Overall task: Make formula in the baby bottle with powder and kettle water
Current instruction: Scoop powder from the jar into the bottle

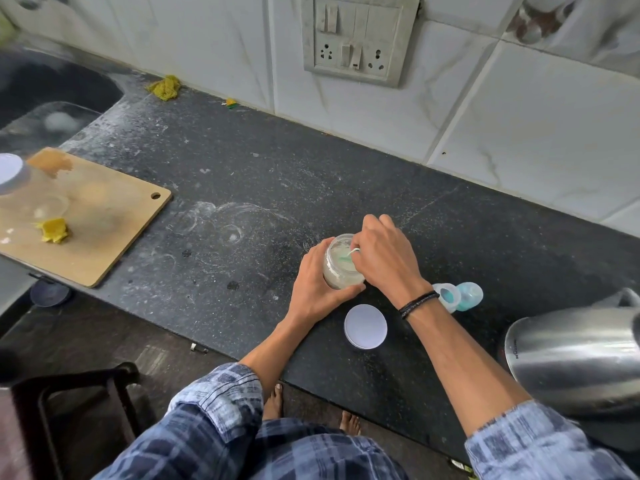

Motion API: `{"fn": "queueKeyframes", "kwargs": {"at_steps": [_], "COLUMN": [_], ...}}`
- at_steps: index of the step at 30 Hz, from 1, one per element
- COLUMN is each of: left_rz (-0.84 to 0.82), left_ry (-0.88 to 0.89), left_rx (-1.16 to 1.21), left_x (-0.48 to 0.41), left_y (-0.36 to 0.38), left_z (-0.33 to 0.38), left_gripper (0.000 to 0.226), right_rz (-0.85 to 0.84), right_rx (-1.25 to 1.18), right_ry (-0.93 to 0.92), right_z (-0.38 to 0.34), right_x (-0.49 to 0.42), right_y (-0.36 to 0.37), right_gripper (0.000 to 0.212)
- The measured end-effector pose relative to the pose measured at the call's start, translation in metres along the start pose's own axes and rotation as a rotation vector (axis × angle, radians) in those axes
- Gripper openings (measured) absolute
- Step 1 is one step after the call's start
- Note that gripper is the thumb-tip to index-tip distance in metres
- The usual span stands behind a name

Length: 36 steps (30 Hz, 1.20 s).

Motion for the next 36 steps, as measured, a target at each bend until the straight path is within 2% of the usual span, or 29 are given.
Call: {"fn": "queueKeyframes", "kwargs": {"at_steps": [20,26,36], "left_rz": [-0.011,-0.006,-0.005], "left_ry": [0.009,0.018,0.012], "left_rx": [0.024,0.022,0.019], "left_x": [0.002,0.002,0.001], "left_y": [-0.002,-0.003,-0.003], "left_z": [0.005,0.006,0.005], "left_gripper": [0.093,0.091,0.092], "right_rz": [-0.113,-0.148,-0.071], "right_rx": [-0.079,-0.226,-0.615], "right_ry": [0.013,0.011,0.218], "right_z": [-0.002,0.004,0.035], "right_x": [-0.005,-0.004,0.003], "right_y": [0.013,0.014,0.017], "right_gripper": [0.016,0.012,0.009]}}
Point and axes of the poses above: each hand's wrist, its own x-axis away from the middle knuckle, its own y-axis out of the palm, z = x × y, the point moved 10 cm from there along -x, towards the middle knuckle, and after that the axes turned 10 degrees about -y, right-handed, at the moved point
